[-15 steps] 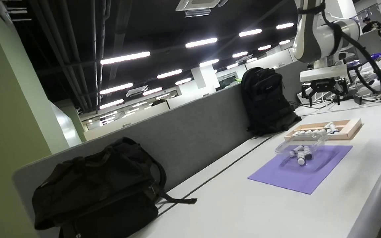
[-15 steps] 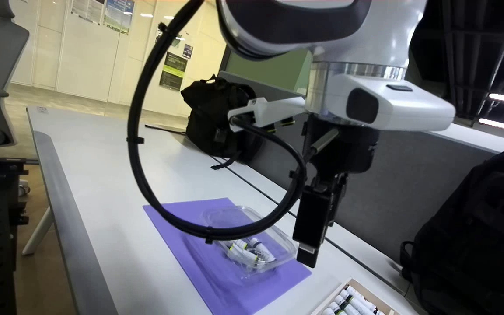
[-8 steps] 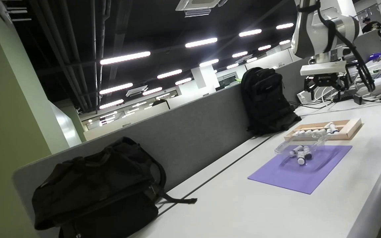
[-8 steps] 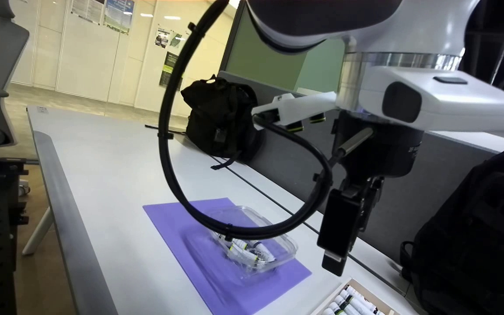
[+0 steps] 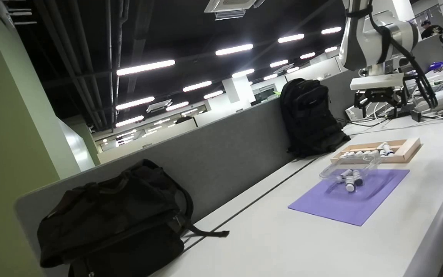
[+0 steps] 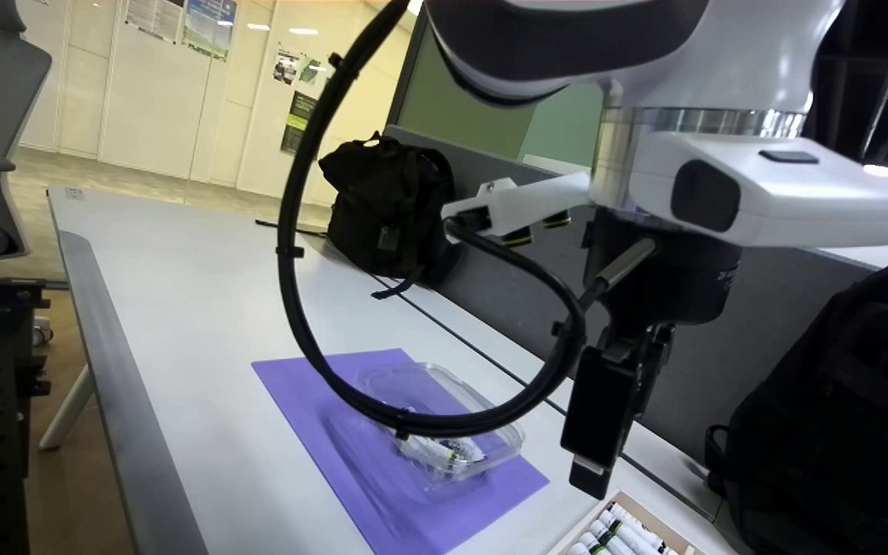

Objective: Pick up a bottle from the tray and put it on the table

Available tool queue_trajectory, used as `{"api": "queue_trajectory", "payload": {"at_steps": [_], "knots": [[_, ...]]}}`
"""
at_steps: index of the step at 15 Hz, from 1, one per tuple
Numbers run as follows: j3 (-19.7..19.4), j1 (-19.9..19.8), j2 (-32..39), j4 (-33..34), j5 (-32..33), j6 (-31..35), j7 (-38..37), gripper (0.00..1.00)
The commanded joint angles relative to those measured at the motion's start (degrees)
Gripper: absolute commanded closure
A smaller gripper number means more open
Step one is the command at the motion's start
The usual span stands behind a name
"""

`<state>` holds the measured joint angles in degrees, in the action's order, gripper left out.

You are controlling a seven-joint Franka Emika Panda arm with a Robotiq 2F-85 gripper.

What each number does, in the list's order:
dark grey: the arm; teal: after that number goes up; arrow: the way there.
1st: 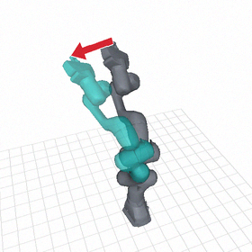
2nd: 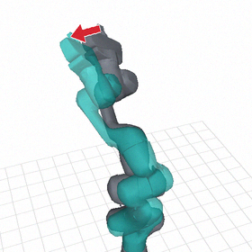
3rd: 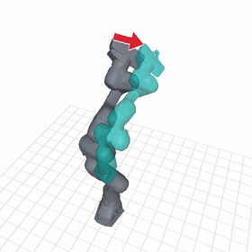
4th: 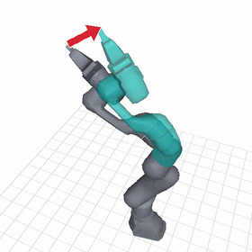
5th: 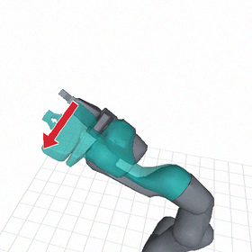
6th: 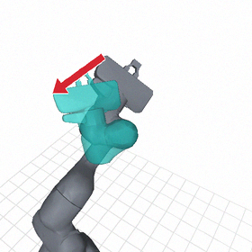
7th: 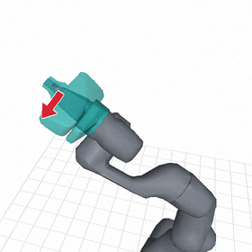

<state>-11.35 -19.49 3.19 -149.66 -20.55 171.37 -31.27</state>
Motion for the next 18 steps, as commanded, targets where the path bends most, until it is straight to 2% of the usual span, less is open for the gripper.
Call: {"api": "queue_trajectory", "payload": {"at_steps": [1, 5, 8, 11, 12, 13, 14, 18], "knots": [[2.79, -0.93, 2.53, 2.69, -7.81, 1.18, 7.91, 0.00], [6.56, -2.67, 6.63, 6.71, -15.49, 3.10, 21.24, 0.00], [7.59, -4.43, 10.77, 9.16, -16.45, 5.67, 26.60, 0.00], [7.57, -6.44, 15.94, 11.76, -15.56, 9.15, 28.44, 0.00], [6.63, -6.31, 17.75, 12.28, -14.87, 10.50, 27.94, 0.00], [3.34, -4.21, 19.99, 12.63, -13.88, 11.69, 25.42, 0.00], [6.06, -5.44, 15.81, 10.05, -14.87, 10.05, 27.18, 0.00], [4.06, -5.08, 20.21, 11.78, -14.42, 11.88, 27.14, 0.00]]}}
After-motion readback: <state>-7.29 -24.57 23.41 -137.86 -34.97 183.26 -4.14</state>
